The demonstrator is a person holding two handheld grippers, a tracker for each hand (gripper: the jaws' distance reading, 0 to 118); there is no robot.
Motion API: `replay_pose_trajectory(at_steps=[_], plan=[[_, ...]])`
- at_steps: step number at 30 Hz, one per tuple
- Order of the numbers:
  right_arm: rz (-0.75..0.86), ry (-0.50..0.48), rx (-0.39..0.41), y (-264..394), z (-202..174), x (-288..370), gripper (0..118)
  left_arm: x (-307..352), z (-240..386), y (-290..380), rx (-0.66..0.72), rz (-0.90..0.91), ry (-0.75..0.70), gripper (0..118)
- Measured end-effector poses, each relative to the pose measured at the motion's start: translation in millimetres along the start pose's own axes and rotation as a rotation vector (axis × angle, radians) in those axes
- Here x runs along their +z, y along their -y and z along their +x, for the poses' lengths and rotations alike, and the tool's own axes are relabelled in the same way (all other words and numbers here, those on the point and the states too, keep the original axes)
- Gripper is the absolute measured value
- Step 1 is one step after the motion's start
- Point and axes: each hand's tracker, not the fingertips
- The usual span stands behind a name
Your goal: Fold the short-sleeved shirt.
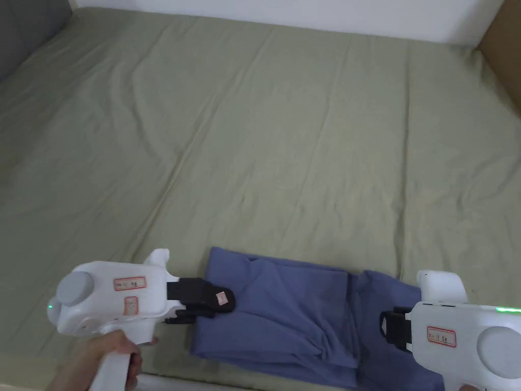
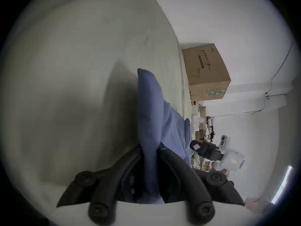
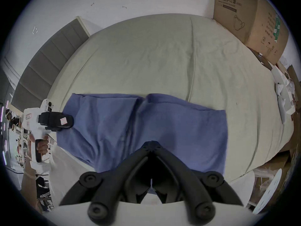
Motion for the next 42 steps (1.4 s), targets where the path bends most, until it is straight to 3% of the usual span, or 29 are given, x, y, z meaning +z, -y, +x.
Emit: replay_pose_trajectory(at_steps=[8,13,20,23,28,31,33,35,36,37,42], plan=[[0.005,-0.018,-0.009,-2.4,9.3,-4.4,0,105.4,-14.2,-31.4,0.002,0.116,-0.237,8],[0.0,-0.023,-0.034,3.8,18.2,-5.1,0,149.2,-3.1,-30.5,0.031,0.186,-0.309,8],[0.002,-0.028,-0.082,11.0,38.2,-7.1,0,134.2,89.4,-13.3,-0.039,0.217,-0.37,8],[0.014,-0.025,-0.095,13.0,46.8,-3.1,0,126.0,135.2,-16.4,-0.176,0.203,-0.32,8],[0.039,-0.028,-0.132,17.2,61.2,4.0,0,50.7,220.2,7.7,-0.383,0.08,-0.295,8],[0.047,-0.023,-0.159,23.2,71.6,8.3,0,-6.7,226.0,16.7,-0.455,-0.021,-0.263,9],[0.05,-0.019,-0.177,28.0,77.8,13.1,0,-46.6,224.0,25.0,-0.466,-0.114,-0.253,21],[0.048,-0.013,-0.188,32.9,85.1,16.9,0,-80.8,217.1,27.7,-0.449,-0.174,-0.232,66],[0.048,-0.005,-0.194,35.6,87.4,22.2,0,-93.4,214.9,29.3,-0.447,-0.205,-0.244,84],[0.046,0.009,-0.206,37.9,91.1,24.9,0,-100.4,212.4,30.4,-0.437,-0.198,-0.255,93],[0.043,0.037,-0.242,42.6,107.1,30.4,0,-90.9,191.2,21.4,-0.386,-0.206,-0.221,89]])
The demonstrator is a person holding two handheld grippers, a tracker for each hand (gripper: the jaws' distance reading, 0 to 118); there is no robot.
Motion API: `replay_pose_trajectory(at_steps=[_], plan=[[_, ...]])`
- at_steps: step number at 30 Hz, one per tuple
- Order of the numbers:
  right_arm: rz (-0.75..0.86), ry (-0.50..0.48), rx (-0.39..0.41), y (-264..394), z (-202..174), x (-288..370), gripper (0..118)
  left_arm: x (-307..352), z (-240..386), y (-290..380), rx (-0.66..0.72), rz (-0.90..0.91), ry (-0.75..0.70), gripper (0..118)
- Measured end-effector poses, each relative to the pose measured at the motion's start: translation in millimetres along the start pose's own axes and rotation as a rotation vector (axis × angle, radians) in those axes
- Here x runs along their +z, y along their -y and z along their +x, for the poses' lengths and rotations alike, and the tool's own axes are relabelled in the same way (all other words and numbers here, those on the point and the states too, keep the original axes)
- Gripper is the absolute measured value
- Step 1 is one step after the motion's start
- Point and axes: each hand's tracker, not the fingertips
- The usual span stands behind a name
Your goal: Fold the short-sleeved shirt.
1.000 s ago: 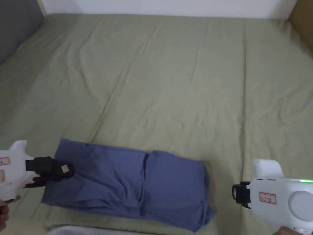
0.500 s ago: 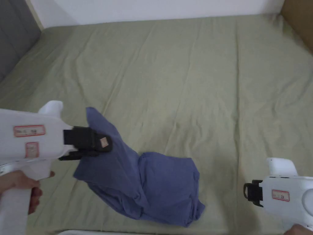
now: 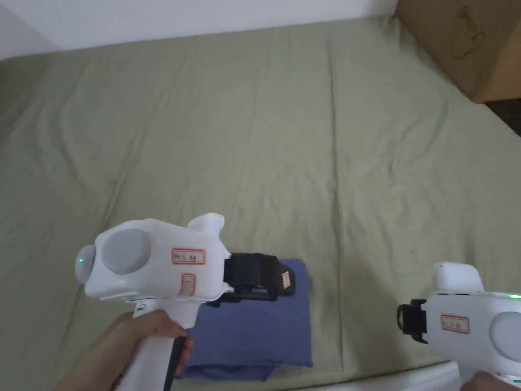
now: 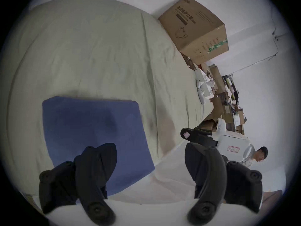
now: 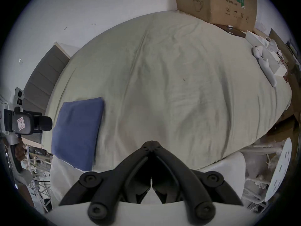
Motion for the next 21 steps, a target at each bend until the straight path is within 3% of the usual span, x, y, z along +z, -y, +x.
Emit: replay_pose_trajectory(at_steps=[1,3,4,7,10,16,21], plan=[[0.0,0.004,-0.002,0.1,1.6,0.0,0,6.1,-7.8,1.4,0.022,0.026,0.006,70],[0.001,0.003,-0.002,-0.6,2.0,-0.8,0,15.2,-27.5,5.9,0.048,0.089,-0.026,7],[0.0,0.002,-0.002,-0.7,1.7,-1.3,0,16.0,-40.6,8.5,0.071,0.113,-0.06,1],[-0.004,-0.007,0.008,-1.5,-1.9,-3.7,0,14.2,-51.1,24.0,0.128,0.081,-0.109,1],[-0.009,-0.016,0.021,-2.3,-6.2,-6.9,0,-0.8,-39.5,42.2,0.185,0.057,-0.048,1],[-0.009,-0.026,0.028,-3.8,-10.7,-5.7,0,-55.0,-22.0,30.1,0.135,0.004,0.009,0],[-0.009,-0.016,0.022,-3.5,-9.6,-4.3,0,-113.1,21.0,42.8,-0.029,-0.18,0.065,0]])
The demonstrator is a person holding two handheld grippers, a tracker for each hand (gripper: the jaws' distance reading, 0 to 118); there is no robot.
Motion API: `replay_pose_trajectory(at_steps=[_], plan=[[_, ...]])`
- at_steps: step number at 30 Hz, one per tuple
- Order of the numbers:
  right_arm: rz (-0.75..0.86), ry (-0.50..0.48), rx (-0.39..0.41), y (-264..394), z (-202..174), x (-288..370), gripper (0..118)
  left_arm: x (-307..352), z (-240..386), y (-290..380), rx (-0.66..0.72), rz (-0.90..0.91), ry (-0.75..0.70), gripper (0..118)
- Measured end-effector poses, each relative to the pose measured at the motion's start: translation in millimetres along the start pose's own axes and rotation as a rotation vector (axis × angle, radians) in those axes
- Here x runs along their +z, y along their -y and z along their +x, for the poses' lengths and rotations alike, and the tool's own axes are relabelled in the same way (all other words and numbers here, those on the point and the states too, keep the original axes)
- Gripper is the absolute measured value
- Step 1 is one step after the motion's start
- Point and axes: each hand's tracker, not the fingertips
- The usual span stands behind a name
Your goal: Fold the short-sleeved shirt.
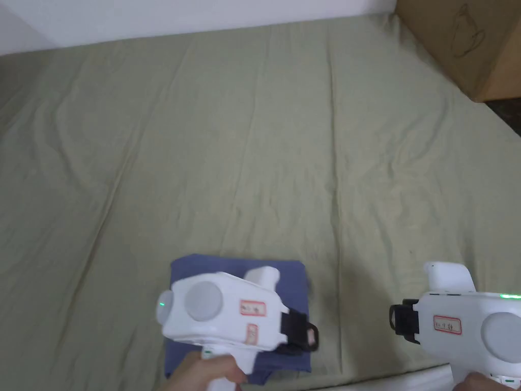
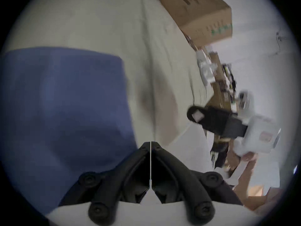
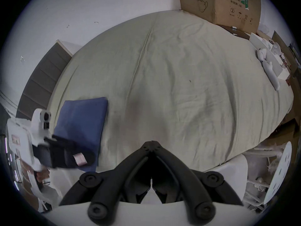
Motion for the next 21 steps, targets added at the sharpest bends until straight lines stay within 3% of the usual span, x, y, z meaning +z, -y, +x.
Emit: replay_pose_trajectory(at_steps=[3,8,13,17,21], plan=[[-0.005,0.009,0.005,0.3,-1.4,3.4,0,-13.5,13.3,5.8,-0.056,-0.004,-0.008,0],[0.011,-0.029,0.066,-6.3,-21.3,10.8,0,52.7,-4.8,8.0,-0.009,0.16,0.04,0],[0.015,-0.161,0.174,-19.8,-79.3,3.9,0,149.3,-49.6,35.6,0.098,0.397,0.036,0],[-0.023,-0.273,0.291,-24.2,-134.6,-17.2,0,187.9,-105.3,68.7,0.243,0.474,0.015,0],[-0.104,-0.261,0.365,-15.7,-178.2,-39.6,0,201.9,-148.1,103.7,0.377,0.526,0.042,0]])
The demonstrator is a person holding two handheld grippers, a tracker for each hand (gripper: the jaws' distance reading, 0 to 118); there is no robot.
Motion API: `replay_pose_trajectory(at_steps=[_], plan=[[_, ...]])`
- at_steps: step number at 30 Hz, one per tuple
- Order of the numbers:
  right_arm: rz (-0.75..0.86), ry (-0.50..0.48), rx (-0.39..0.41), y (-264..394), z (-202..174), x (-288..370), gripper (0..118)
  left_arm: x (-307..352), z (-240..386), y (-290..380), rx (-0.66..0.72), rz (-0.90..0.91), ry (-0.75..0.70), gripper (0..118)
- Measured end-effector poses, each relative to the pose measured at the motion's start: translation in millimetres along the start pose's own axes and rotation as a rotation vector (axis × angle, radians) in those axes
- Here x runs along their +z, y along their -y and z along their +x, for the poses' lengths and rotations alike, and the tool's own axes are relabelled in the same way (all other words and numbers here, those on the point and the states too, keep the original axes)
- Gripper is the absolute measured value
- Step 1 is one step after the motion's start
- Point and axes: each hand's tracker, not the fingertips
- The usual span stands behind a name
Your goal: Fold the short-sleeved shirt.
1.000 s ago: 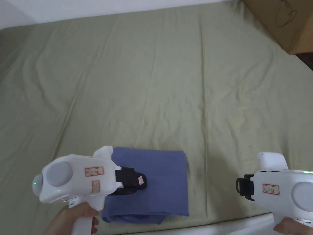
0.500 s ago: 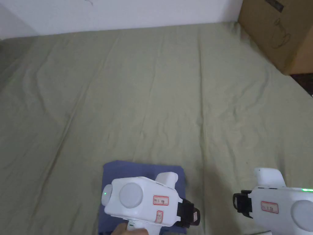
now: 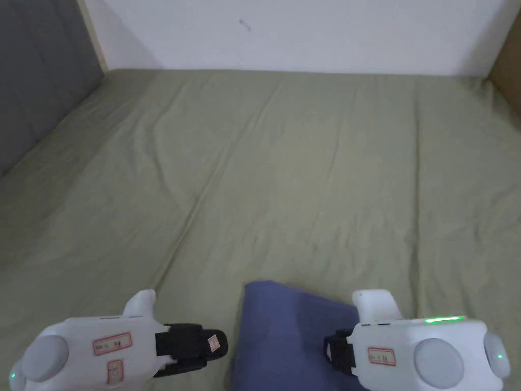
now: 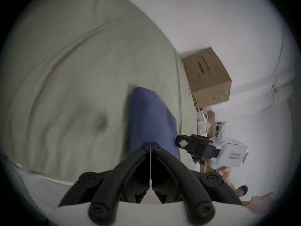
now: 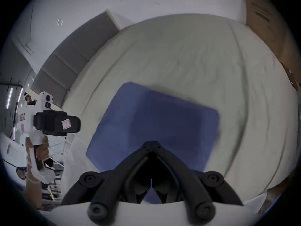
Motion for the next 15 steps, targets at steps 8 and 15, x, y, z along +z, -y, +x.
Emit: replay_pose_trajectory(at_steps=[8,15], plan=[[-0.045,0.037,-0.009,6.9,12.4,-35.5,0,-8.6,-27.7,0.5,0.153,0.007,0.092,100],[-0.046,0.047,-0.035,9.8,12.2,-36.7,0,-70.7,-19.9,-14.7,0.16,-0.11,0.19,118]])
